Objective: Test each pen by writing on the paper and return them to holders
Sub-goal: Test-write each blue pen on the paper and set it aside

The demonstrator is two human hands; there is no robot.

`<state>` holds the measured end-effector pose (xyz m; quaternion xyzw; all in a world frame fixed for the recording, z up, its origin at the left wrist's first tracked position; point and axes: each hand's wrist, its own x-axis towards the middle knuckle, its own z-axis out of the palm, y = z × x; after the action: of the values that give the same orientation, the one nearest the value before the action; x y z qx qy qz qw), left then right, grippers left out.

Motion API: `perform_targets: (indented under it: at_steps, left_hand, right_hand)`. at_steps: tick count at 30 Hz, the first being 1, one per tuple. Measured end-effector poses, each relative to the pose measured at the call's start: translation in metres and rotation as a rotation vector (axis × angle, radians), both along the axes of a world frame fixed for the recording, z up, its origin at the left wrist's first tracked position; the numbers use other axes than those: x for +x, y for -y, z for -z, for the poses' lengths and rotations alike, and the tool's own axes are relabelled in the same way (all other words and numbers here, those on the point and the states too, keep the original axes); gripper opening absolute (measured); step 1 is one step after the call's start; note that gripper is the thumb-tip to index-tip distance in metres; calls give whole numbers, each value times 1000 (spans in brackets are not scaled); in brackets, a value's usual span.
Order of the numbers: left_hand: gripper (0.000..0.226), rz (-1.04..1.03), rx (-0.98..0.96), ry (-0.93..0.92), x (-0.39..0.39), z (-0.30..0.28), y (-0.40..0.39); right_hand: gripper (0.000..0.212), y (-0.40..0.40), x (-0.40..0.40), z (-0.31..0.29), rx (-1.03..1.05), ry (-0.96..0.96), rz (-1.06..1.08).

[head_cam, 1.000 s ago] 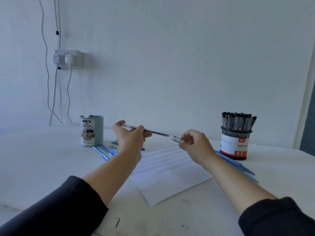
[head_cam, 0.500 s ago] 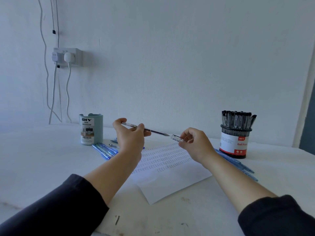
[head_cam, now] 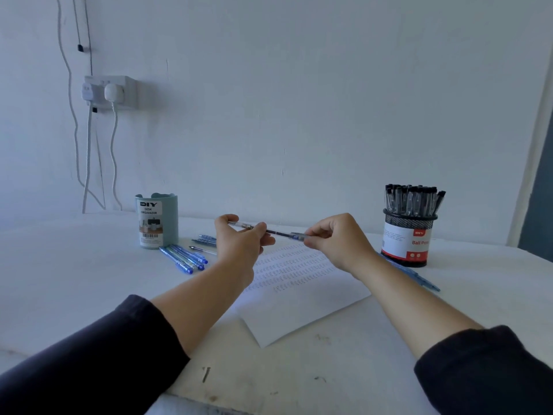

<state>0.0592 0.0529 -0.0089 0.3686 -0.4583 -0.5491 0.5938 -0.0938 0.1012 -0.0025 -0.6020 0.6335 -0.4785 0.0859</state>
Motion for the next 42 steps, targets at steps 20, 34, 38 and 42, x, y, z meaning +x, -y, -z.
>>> perform_targets:
  at_steps: [20,34,38,42]
  left_hand:
    - [35,132,-50,125,-6,2,-3]
    - [27,-137,-267,1023,7,-14,94]
    - [35,-247,-242,1432,38,6,116]
    - [37,-157,-306,1469,53,15,125]
  right_hand:
    - [18,-8,-8,-9,182,-212,58]
    - [8,-16,-47,1,482,-396,554]
    - [19,-22,-59,-2,622,-461,665]
    - [21,-22,-60,-2,745,-488,699]
